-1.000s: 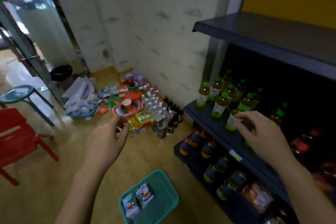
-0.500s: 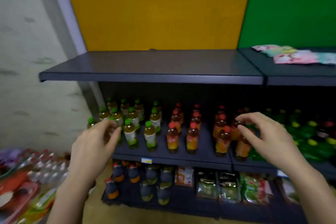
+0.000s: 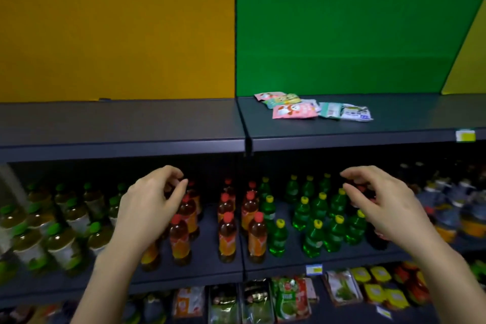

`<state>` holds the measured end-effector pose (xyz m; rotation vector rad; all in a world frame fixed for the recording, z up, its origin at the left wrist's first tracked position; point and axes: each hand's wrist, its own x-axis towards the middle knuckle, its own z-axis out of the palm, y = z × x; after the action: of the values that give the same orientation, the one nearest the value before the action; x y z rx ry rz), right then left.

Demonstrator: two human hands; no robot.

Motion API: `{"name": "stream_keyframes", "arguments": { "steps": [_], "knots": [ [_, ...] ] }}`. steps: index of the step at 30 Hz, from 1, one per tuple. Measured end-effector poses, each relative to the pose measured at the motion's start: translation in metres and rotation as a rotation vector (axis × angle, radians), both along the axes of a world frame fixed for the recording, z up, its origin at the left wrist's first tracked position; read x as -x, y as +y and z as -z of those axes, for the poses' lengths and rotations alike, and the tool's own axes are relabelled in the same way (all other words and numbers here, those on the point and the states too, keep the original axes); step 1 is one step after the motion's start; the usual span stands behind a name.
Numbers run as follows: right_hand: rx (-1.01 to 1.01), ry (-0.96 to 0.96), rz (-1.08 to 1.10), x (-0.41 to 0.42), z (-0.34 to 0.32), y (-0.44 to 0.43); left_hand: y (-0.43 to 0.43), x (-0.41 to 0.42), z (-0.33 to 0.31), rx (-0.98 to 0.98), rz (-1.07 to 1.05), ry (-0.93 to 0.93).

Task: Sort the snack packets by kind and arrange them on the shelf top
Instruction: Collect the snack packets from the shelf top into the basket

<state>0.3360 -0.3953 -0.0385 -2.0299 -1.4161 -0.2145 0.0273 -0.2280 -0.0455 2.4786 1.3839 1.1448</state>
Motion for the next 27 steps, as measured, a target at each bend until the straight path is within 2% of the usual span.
{"name": "stream_keyframes", "arguments": {
  "steps": [8, 16, 22, 27],
  "knots": [
    [-0.004, 0.002, -0.029, -0.081, -0.024, 0.058, 0.036, -0.107, -0.023, -0.052, 0.033, 0.011],
    [0.042, -0.043, -0.056, -0.137, -0.051, 0.164, 0.126, -0.196, -0.056, -0.064, 0.075, 0.054],
    [0.297, -0.095, -0.099, -0.159, -0.072, 0.245, 0.211, -0.256, -0.076, -0.032, 0.140, 0.157],
    [0.535, -0.097, -0.101, -0.175, -0.075, 0.279, 0.257, -0.299, -0.081, 0.053, 0.204, 0.197]
  ]
}}
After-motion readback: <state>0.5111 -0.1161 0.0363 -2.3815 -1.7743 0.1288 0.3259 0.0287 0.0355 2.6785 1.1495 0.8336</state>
